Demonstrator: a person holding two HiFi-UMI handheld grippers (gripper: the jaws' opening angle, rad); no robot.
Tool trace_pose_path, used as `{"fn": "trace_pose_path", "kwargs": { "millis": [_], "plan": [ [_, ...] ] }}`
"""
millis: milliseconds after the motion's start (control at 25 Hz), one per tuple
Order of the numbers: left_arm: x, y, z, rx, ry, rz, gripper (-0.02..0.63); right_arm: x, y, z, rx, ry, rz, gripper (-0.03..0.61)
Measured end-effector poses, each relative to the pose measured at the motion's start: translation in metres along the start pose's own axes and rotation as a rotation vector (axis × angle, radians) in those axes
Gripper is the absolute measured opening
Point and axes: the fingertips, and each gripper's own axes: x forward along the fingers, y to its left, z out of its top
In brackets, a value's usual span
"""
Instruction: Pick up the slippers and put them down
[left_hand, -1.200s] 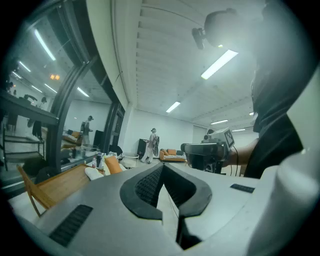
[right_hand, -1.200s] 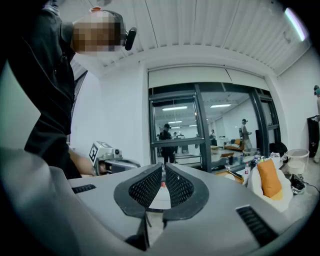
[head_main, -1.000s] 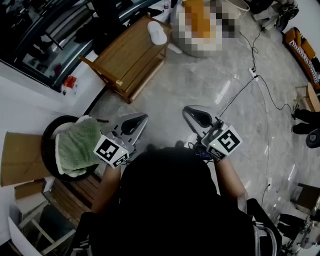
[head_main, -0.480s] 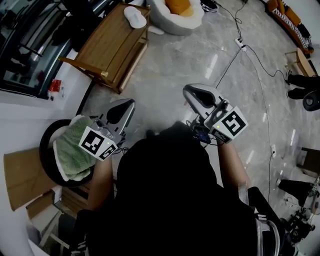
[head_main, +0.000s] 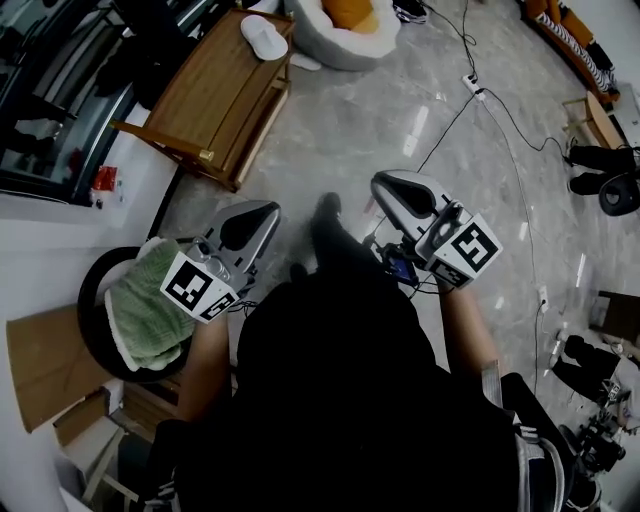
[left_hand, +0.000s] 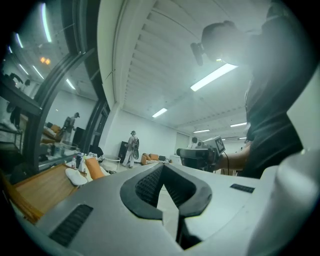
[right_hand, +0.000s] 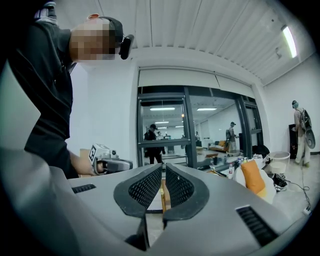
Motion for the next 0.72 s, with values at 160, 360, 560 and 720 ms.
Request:
{"fn": "trace_pose_path", "kwargs": {
  "millis": [160,360,560,720],
  "plan": [
    [-0.005,0.024,-0.003,-0.002,0.024,0.047,0.011,0.028,-0.01,0.004,0.022,-0.031,0.058,0.034],
    [0.002,0.062,-0.009,-0.032,0.036,0.107,0.011,0.063,-0.044,-0.006,0.02,-0.011,0.097,0.034],
    [0.034,0.111,-0.01,-0.051,0.055,0.14,0.011,0.095,-0.094,-0.016,0.042,0.008,0.12,0.034],
    [0.065,0.16,-0.003,-0.058,0.075,0.176,0.011,0.12,-0.145,-0.016,0.065,0.028,0.137,0.034]
  ]
}}
